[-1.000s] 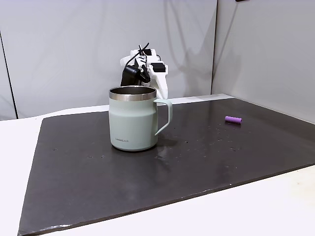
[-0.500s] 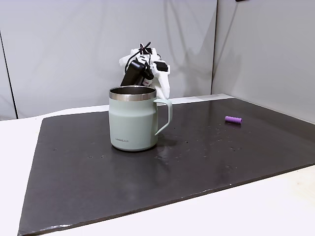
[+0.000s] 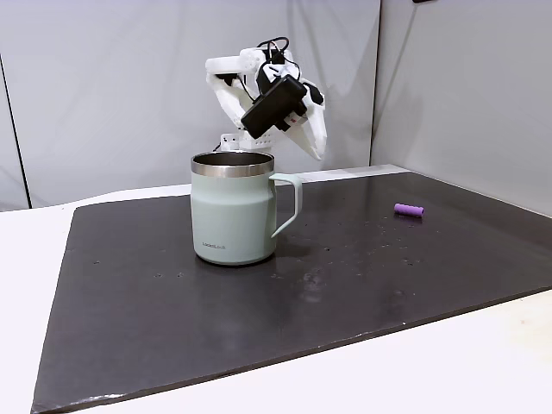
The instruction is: Grasp a pengrip and put it in the cup.
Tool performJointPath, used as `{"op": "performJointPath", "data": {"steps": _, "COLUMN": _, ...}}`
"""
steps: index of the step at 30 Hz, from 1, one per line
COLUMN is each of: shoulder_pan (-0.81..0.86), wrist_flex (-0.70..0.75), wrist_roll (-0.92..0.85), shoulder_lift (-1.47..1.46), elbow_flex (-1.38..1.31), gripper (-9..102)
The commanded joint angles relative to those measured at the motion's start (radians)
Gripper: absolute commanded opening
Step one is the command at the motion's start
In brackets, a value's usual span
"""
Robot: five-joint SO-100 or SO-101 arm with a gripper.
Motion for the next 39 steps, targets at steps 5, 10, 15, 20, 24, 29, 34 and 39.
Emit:
{"op": "performJointPath", "data": {"steps": 5, "shoulder_pan": -0.066, "wrist_flex": -0.005, "wrist_roll": -0.026, "shoulder_lift": -0.531, "elbow_flex": -0.459, "gripper": 0}}
{"op": "performJointPath", "data": {"steps": 10, "shoulder_pan": -0.126, "wrist_flex": -0.006, "wrist_roll": -0.126, "shoulder_lift": -0.689, "elbow_flex": -0.566, "gripper": 0}}
{"op": "performJointPath", "data": {"steps": 15, "shoulder_pan": -0.164, "wrist_flex": 0.021, "wrist_roll": -0.158, "shoulder_lift": -0.799, "elbow_flex": -0.658, "gripper": 0}}
{"op": "performJointPath", "data": {"steps": 20, "shoulder_pan": -0.164, "wrist_flex": 0.051, "wrist_roll": -0.167, "shoulder_lift": -0.953, "elbow_flex": -0.792, "gripper": 0}}
{"op": "performJointPath", "data": {"steps": 24, "shoulder_pan": -0.181, "wrist_flex": 0.086, "wrist_roll": -0.187, "shoulder_lift": -1.069, "elbow_flex": -0.917, "gripper": 0}}
{"op": "performJointPath", "data": {"steps": 29, "shoulder_pan": -0.212, "wrist_flex": 0.153, "wrist_roll": -0.229, "shoulder_lift": -1.187, "elbow_flex": -1.066, "gripper": 0}}
{"op": "performJointPath", "data": {"steps": 34, "shoulder_pan": -0.229, "wrist_flex": 0.175, "wrist_roll": -0.356, "shoulder_lift": -1.181, "elbow_flex": -1.074, "gripper": 0}}
{"op": "performJointPath", "data": {"steps": 39, "shoulder_pan": -0.229, "wrist_flex": 0.175, "wrist_roll": -0.526, "shoulder_lift": -1.161, "elbow_flex": -1.046, "gripper": 0}}
